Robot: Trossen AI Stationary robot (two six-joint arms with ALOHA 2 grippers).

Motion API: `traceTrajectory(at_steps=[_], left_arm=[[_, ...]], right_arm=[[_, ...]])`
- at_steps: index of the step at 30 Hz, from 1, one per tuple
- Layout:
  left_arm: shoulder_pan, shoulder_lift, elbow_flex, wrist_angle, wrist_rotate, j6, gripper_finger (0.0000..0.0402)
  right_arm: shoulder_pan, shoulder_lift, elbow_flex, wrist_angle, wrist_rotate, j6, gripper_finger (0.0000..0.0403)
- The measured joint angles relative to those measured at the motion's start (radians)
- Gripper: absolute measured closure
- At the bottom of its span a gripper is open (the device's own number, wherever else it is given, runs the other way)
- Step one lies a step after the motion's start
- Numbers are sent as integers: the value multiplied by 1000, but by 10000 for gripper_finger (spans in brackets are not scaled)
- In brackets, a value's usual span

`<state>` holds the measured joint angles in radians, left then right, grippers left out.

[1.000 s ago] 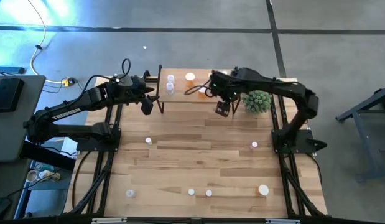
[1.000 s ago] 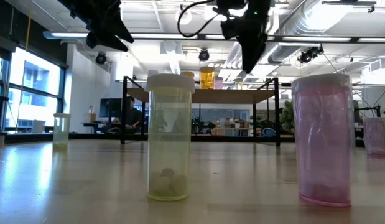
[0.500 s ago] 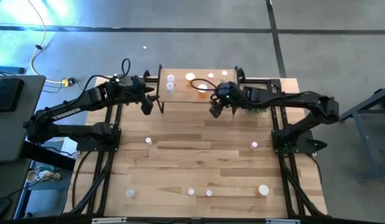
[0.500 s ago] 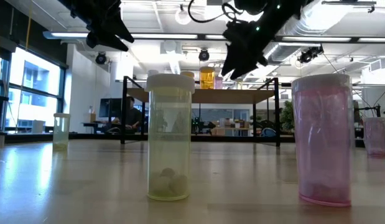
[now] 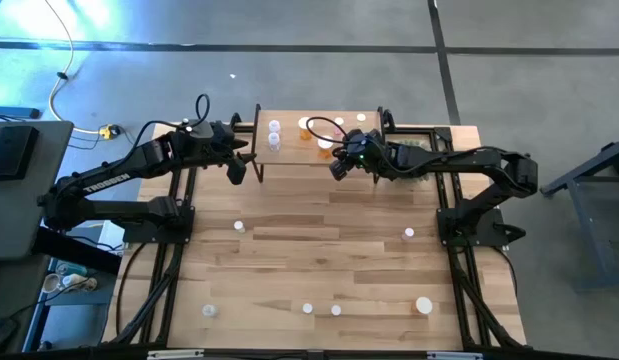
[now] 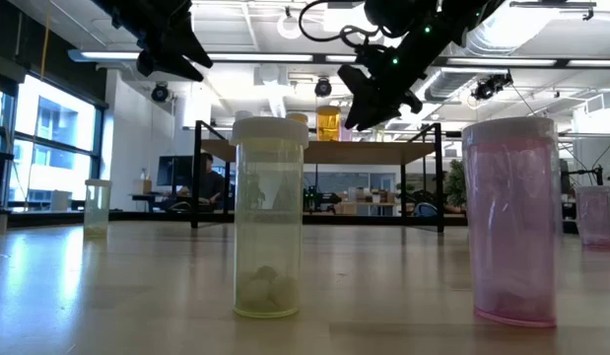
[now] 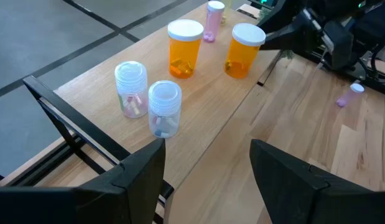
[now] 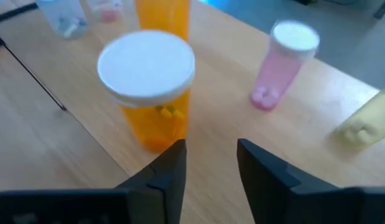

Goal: Pick and place medicine bottles onto shelf by color
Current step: Put the top orange pill bottle aligned with the other orange pill bottle on the shelf

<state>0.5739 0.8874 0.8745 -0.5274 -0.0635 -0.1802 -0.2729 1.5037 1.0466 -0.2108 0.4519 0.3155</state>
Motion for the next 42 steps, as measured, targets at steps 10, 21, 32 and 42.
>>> traceTrajectory(at_steps=[10, 21, 32, 42], left_arm=[[0, 0, 0, 0, 0, 0, 177], [0, 0, 0, 0, 0, 0, 177], [0, 0, 0, 0, 0, 0, 177], [0, 0, 0, 0, 1, 0, 177]], right_arm=[[-11, 64, 0, 79, 1, 43, 312], [-37, 68, 0, 141, -42, 43, 333], [-37, 82, 2, 184, -67, 57, 362], [-37, 155, 2, 272, -96, 88, 369]])
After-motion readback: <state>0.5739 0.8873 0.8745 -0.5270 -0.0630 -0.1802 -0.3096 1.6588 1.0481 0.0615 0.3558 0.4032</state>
